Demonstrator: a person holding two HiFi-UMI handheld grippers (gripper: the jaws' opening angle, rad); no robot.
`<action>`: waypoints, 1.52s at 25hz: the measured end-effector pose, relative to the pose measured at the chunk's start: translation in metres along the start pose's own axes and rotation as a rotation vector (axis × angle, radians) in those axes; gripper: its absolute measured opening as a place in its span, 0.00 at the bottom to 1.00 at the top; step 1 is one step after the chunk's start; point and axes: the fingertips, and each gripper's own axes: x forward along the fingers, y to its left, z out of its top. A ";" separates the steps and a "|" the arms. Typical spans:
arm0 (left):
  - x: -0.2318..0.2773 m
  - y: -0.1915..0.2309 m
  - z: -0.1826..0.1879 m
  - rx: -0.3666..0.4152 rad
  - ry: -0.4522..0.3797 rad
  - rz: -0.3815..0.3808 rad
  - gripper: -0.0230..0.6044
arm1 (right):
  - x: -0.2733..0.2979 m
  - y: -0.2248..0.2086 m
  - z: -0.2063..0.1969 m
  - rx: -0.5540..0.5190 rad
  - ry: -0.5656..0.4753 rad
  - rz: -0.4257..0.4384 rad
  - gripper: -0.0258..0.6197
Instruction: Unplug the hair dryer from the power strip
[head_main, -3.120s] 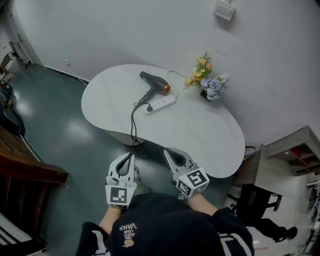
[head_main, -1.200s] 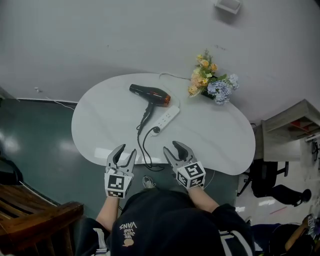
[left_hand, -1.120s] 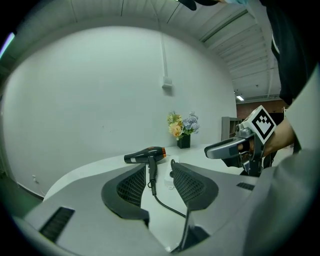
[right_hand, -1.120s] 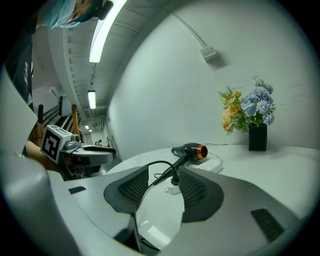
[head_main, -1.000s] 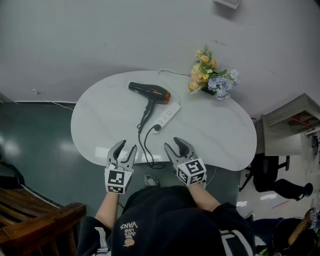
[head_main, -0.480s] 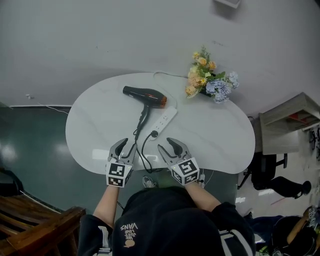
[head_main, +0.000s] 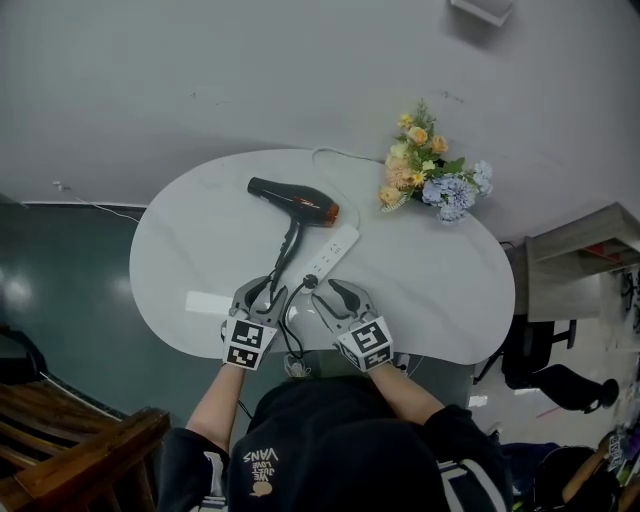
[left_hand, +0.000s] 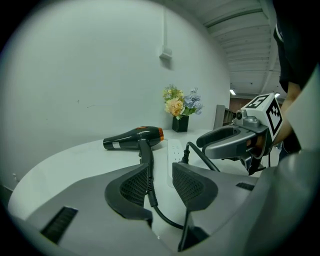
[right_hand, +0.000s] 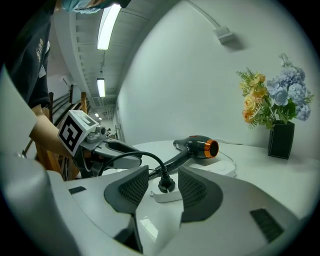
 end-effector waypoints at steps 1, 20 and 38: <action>0.004 -0.001 -0.001 0.005 0.007 -0.009 0.30 | 0.003 -0.001 0.000 -0.002 0.003 0.004 0.31; 0.046 -0.016 -0.016 0.057 0.107 -0.168 0.24 | 0.034 -0.002 -0.009 -0.053 0.040 0.073 0.31; 0.054 -0.021 -0.023 -0.085 0.159 -0.238 0.15 | 0.044 -0.001 -0.013 -0.071 0.045 0.102 0.28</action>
